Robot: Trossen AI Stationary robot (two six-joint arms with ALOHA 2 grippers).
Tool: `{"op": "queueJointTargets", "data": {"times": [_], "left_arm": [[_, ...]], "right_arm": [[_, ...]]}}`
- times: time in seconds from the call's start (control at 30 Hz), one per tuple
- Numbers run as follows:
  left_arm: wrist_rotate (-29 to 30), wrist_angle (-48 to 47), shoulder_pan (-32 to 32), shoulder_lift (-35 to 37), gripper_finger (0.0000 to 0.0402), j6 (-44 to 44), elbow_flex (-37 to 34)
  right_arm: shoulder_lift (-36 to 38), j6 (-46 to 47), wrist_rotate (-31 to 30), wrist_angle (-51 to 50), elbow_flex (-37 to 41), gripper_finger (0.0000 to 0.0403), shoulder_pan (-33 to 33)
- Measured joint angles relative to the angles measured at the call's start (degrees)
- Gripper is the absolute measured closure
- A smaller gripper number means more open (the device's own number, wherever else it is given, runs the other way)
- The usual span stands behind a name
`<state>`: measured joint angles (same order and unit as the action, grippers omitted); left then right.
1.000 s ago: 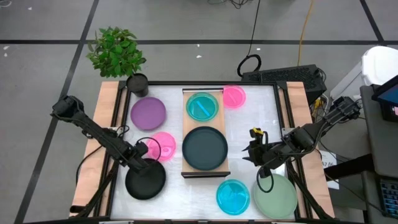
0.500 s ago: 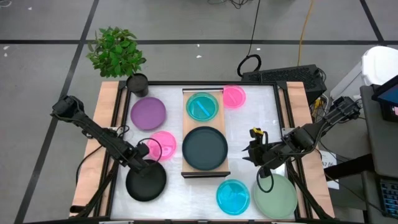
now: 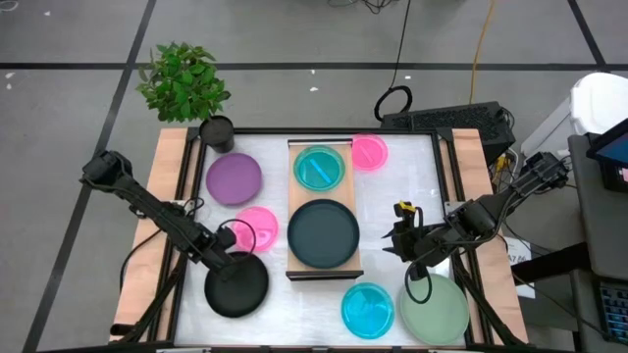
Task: Place and stack plates onto a shelf
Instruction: Stack the black plate on top of the dark green plate
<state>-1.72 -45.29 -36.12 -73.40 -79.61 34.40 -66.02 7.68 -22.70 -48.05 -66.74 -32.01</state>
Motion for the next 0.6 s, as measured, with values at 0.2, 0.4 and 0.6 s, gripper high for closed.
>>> {"op": "queueJointTargets", "data": {"times": [0.2,0.4,0.6], "left_arm": [[-1.47,2.75,0.04,0.59,0.0389,1.94,0.06],[-1.39,2.05,0.04,2.73,0.0390,3.97,2.32],[-0.51,1.36,0.04,5.84,0.0391,6.29,6.58]], "right_arm": [[0.00,-0.02,0.00,0.00,0.00,0.0284,0.00],[-0.02,-0.02,-0.01,0.02,0.02,0.0284,0.00],[-0.02,-0.02,-0.02,0.01,0.02,0.0284,0.00]]}}
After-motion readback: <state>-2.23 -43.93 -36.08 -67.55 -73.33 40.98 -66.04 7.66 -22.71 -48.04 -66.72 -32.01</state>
